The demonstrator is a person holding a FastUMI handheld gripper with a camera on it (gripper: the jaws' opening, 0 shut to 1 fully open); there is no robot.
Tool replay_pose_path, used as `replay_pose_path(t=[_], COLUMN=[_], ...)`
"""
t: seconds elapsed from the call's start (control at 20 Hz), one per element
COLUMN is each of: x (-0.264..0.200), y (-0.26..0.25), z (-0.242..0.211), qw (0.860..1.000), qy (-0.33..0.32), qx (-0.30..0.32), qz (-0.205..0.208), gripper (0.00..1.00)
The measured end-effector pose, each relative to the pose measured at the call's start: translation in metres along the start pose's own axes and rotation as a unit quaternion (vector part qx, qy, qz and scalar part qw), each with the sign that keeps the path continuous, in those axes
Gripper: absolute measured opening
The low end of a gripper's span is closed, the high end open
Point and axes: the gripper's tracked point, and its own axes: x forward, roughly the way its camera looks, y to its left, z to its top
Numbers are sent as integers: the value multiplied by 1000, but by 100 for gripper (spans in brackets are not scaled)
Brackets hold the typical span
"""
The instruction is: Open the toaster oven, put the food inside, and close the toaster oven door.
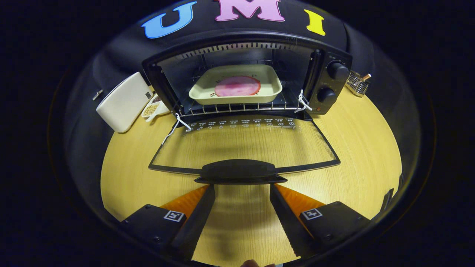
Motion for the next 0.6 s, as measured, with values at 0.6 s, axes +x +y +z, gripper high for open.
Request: replay_pose_path(t=[0.6], x=[-33], y=[4], z=[32], qw=[998], qy=[-62], qx=[-1], qz=[14], gripper=[98])
